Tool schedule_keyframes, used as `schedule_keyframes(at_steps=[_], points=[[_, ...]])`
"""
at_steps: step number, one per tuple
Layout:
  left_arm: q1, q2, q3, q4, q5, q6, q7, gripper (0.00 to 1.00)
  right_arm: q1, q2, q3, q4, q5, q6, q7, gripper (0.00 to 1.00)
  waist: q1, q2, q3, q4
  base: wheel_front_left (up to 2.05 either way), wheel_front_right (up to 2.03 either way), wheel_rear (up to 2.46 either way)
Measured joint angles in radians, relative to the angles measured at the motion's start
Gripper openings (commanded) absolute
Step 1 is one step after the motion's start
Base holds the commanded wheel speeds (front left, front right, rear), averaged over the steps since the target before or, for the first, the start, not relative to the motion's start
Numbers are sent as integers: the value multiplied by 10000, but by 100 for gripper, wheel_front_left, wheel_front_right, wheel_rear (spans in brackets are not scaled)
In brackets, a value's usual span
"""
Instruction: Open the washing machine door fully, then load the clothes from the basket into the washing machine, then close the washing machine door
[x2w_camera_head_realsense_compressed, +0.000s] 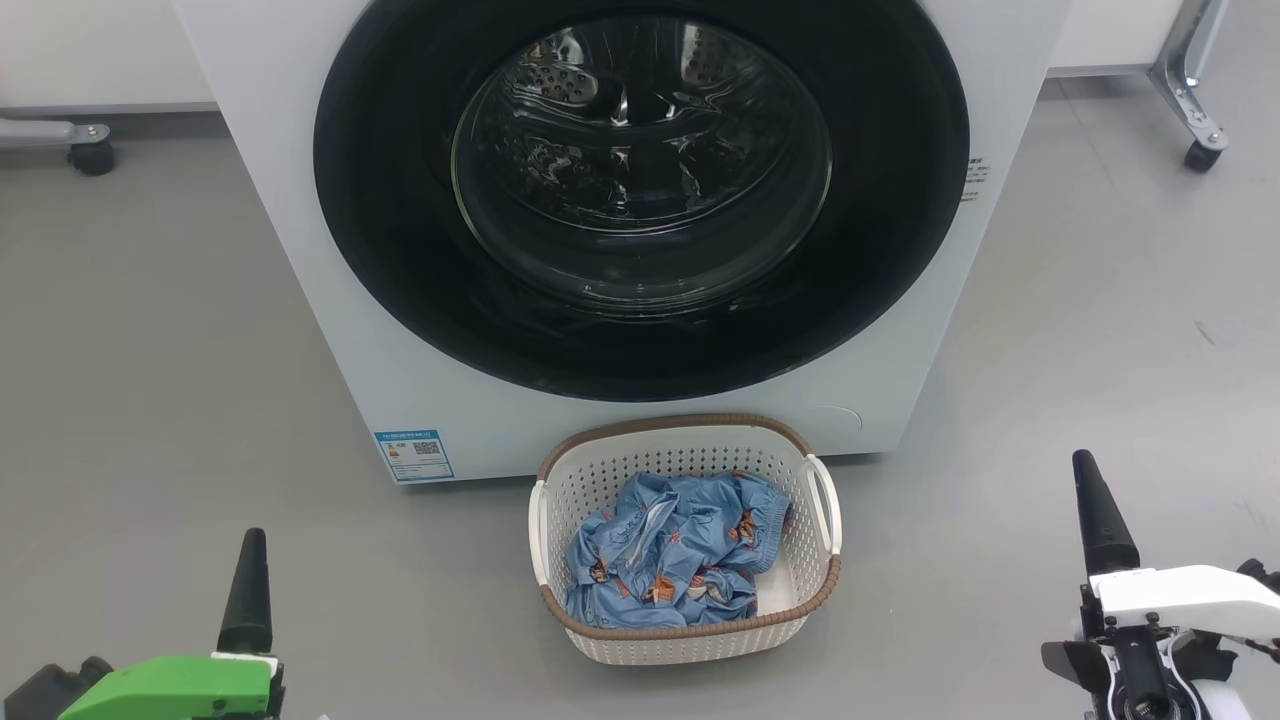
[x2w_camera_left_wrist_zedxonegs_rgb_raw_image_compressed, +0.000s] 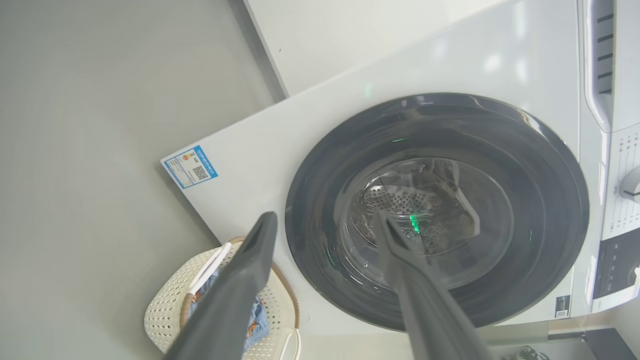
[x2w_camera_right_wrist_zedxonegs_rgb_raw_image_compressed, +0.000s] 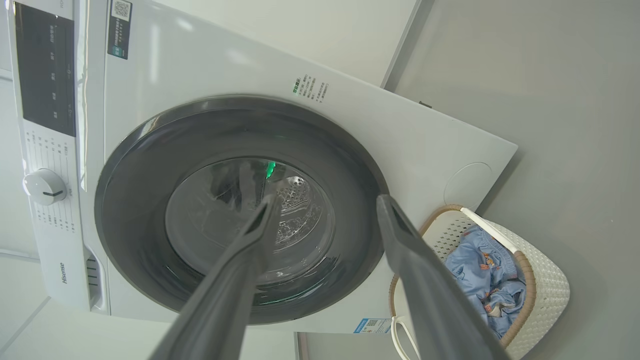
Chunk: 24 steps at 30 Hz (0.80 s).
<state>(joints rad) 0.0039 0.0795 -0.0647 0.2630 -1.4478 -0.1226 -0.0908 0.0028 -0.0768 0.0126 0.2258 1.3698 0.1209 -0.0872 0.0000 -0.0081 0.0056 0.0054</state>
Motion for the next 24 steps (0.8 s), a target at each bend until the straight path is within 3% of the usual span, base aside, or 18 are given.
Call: schedule_keyframes(at_steps=[24], points=[[-3,31,-61,-623,4374,0,-617,100,-3,-6,134,-617,-4671,4,-642,100,0,0,77,39,0,0,0]])
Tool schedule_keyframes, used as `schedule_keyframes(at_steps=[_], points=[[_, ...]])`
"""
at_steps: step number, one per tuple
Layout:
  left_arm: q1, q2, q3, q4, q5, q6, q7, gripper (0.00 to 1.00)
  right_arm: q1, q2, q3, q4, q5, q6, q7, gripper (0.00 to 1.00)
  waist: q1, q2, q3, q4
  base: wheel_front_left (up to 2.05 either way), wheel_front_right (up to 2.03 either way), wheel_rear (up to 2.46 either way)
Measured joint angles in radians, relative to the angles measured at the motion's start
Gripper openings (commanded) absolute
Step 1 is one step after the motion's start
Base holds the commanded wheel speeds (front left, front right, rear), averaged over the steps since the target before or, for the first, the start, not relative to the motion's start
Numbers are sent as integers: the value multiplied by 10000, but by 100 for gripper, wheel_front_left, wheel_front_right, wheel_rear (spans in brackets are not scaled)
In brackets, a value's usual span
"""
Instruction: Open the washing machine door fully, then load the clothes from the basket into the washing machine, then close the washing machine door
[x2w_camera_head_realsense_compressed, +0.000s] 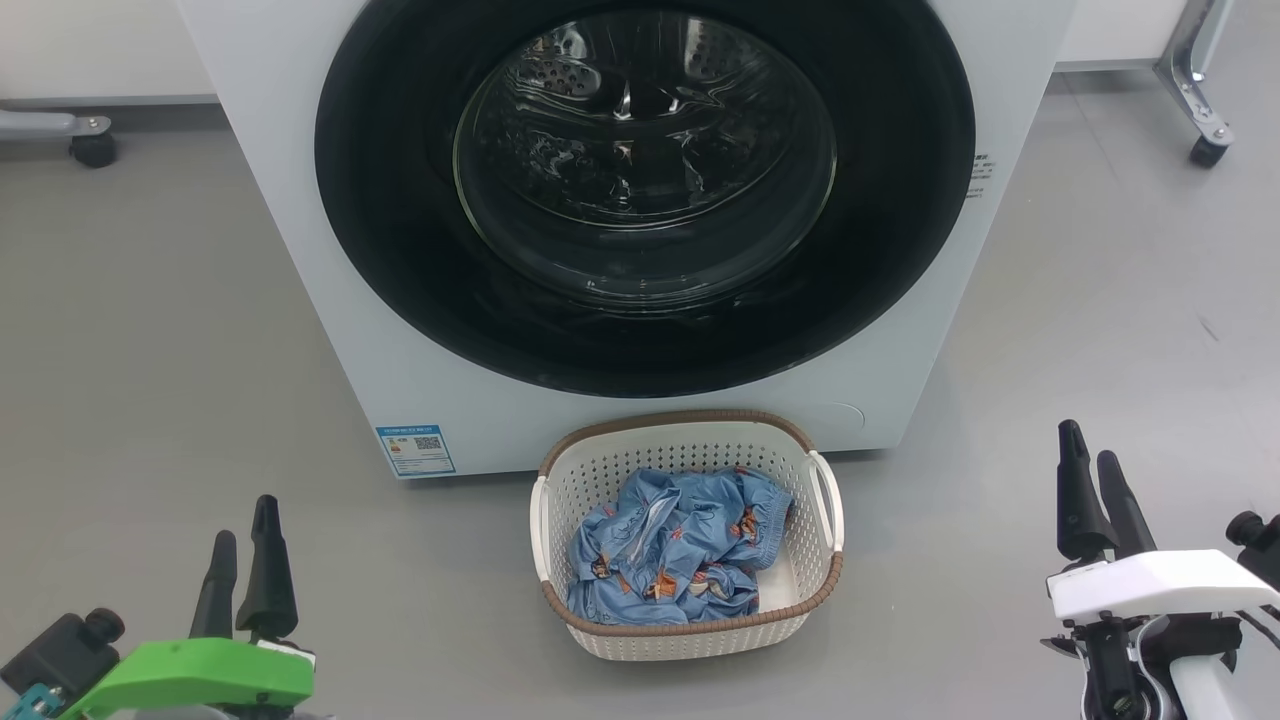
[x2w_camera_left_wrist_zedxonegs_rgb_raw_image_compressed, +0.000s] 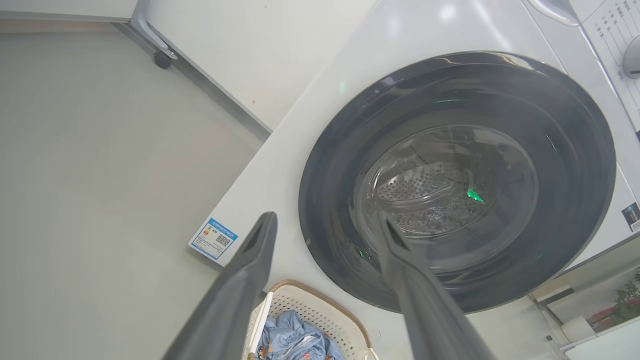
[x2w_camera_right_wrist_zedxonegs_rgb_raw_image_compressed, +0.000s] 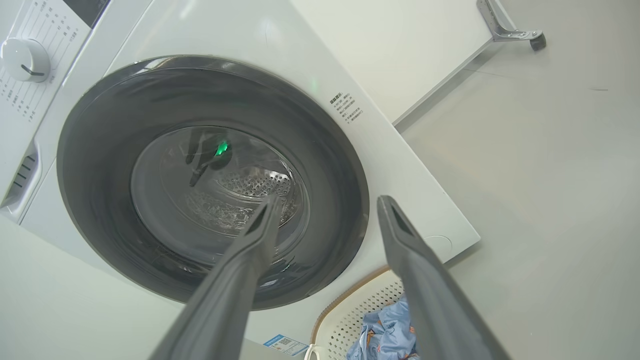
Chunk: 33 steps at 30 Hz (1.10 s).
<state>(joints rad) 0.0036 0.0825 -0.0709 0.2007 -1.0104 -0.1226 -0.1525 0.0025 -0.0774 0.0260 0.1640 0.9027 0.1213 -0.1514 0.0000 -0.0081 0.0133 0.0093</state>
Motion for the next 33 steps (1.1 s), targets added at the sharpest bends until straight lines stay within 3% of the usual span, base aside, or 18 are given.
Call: schedule_keyframes(at_steps=[33], points=[[177,347,-430,-276,6230,-13,-880,100,1,54,84,-372,-6602,10,-886,100,0,0,-77,79,0,0,0]])
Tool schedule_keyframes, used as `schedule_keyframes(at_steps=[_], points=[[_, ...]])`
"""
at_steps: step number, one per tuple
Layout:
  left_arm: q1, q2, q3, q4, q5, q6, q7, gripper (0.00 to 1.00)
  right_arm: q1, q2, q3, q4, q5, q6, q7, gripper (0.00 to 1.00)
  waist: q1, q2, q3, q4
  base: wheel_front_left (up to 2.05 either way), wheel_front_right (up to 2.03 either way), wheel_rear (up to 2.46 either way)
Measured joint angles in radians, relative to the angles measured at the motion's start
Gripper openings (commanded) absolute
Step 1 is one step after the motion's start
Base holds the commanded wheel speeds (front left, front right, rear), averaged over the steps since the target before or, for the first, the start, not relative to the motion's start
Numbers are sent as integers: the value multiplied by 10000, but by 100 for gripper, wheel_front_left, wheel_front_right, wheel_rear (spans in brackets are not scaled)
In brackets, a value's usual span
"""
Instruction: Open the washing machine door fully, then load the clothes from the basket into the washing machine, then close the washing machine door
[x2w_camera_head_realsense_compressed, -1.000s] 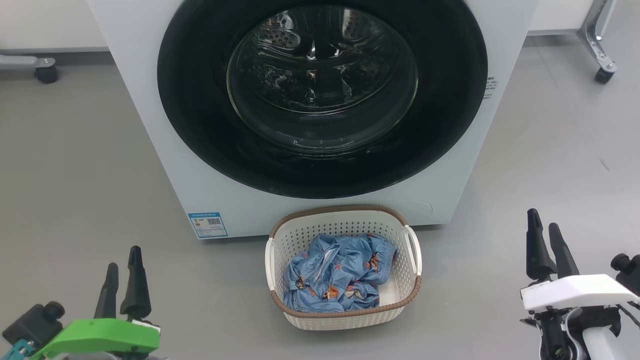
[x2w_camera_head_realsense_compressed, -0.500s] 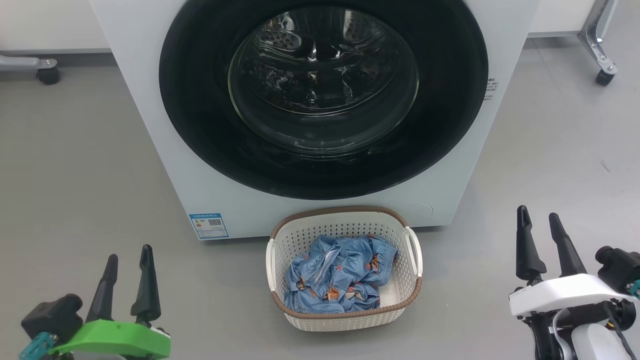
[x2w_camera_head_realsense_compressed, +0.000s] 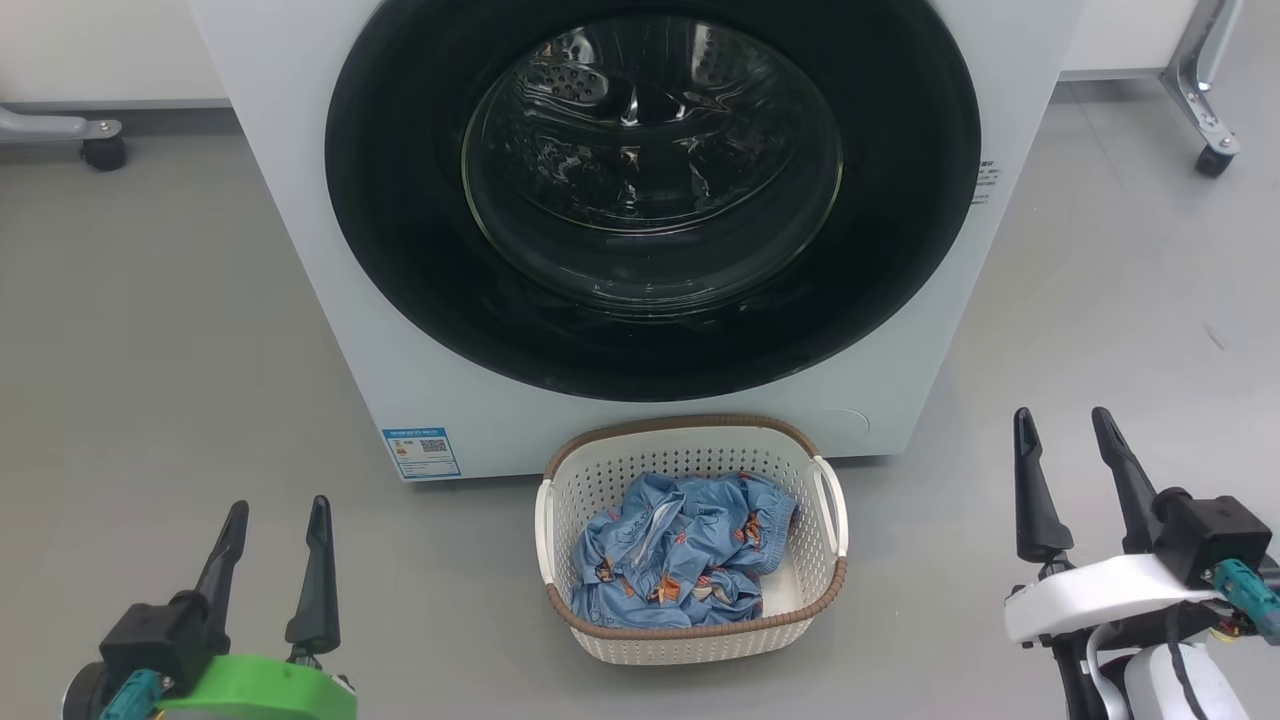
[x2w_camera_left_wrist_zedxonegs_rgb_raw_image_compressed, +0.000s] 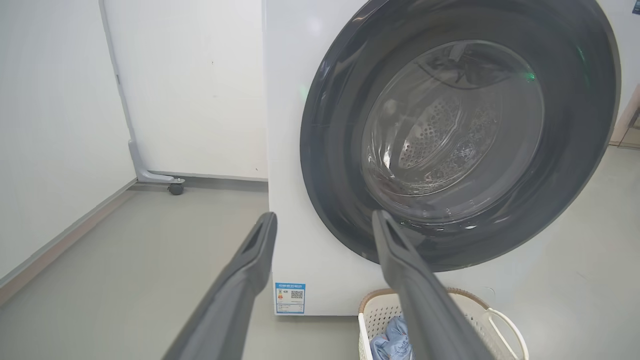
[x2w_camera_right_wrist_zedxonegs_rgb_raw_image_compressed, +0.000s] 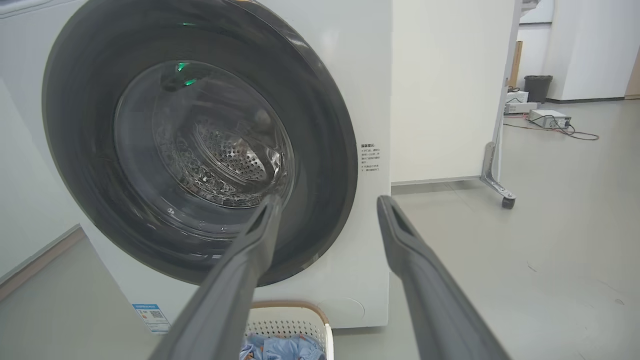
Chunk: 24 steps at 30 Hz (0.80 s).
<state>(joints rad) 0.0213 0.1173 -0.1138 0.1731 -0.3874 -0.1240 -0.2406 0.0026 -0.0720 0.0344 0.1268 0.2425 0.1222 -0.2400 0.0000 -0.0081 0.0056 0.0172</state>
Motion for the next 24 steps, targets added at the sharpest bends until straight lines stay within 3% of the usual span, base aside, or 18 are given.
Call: schedule_keyframes(at_steps=[6,24], points=[[28,2,-44,-33,708,0,-115,100,0,-73,6,-23,-947,0,-102,100,0,0,-1,0,0,0,0],[151,-35,121,134,903,-2,-115,100,12,-12,-128,353,-1191,0,-104,100,0,0,-12,8,0,0,0]])
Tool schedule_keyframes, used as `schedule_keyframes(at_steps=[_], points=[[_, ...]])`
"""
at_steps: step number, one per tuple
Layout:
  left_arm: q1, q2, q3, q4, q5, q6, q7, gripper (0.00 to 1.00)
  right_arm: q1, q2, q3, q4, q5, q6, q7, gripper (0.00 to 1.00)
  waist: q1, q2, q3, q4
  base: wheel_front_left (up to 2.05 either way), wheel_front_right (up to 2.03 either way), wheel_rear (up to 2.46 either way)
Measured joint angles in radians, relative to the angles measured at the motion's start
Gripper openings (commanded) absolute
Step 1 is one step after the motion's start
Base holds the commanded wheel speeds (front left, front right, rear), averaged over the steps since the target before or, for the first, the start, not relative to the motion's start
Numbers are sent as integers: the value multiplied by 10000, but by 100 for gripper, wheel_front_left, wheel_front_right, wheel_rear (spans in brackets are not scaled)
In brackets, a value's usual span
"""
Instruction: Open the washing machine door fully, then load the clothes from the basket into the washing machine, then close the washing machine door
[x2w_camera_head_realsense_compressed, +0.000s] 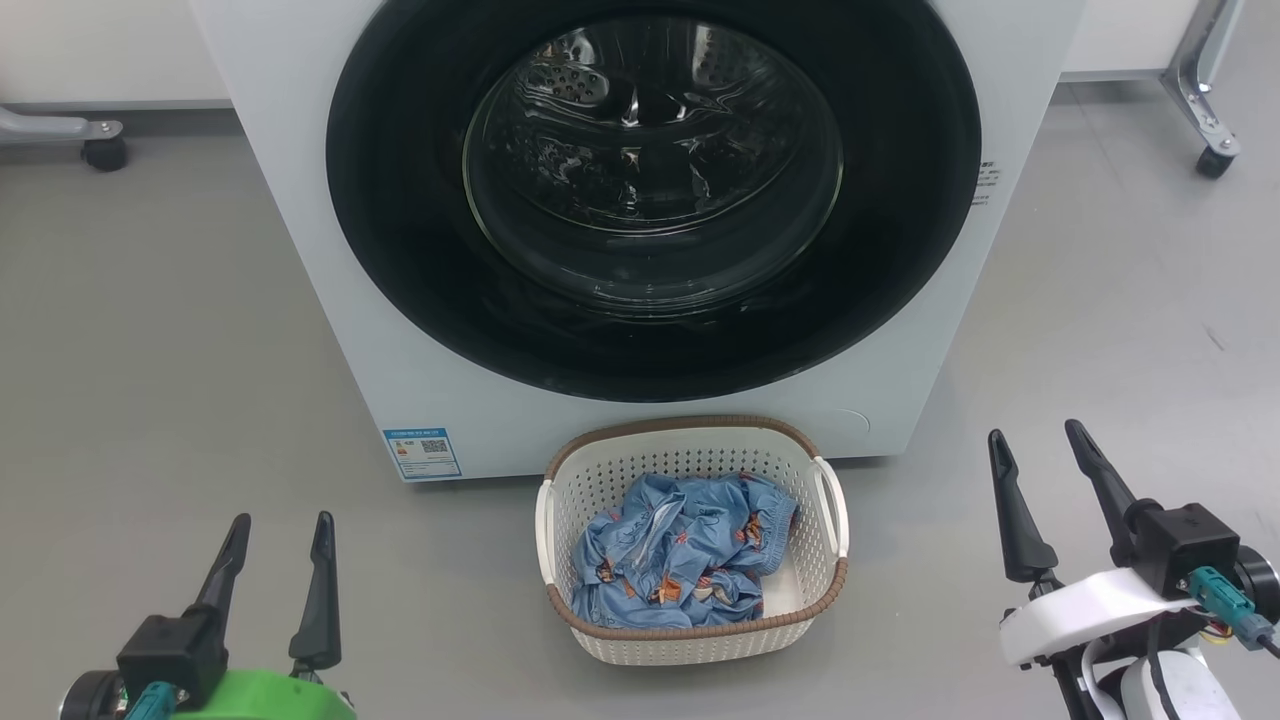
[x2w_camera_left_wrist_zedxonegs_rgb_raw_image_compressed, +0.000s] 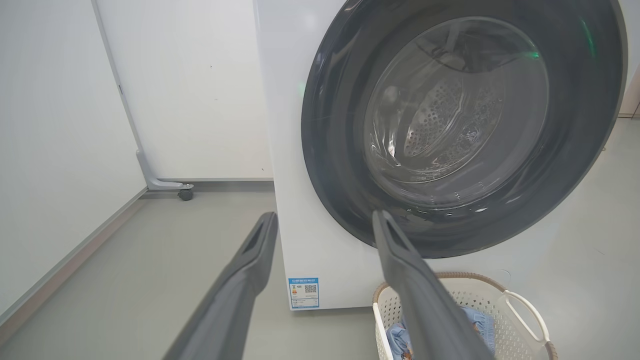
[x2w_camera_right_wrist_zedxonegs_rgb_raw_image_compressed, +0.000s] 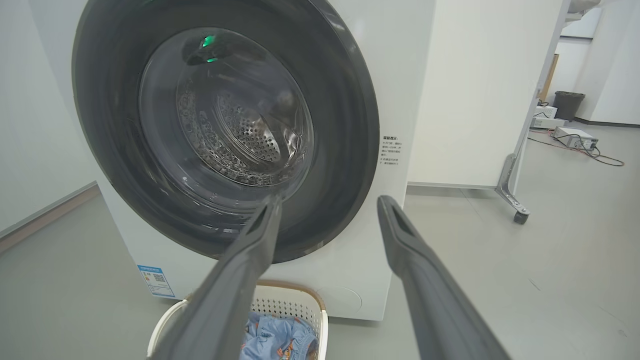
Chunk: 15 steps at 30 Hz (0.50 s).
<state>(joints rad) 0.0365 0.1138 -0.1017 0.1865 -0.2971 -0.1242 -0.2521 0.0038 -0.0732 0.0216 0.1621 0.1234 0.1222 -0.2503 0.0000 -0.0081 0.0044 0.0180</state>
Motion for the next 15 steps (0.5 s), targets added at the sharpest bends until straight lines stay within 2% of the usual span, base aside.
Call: schedule_keyframes(at_steps=[15], points=[[52,-81,205,144,65,0,0,100,50,13,-303,619,-199,-117,-23,100,0,0,5,9,0,0,0]])
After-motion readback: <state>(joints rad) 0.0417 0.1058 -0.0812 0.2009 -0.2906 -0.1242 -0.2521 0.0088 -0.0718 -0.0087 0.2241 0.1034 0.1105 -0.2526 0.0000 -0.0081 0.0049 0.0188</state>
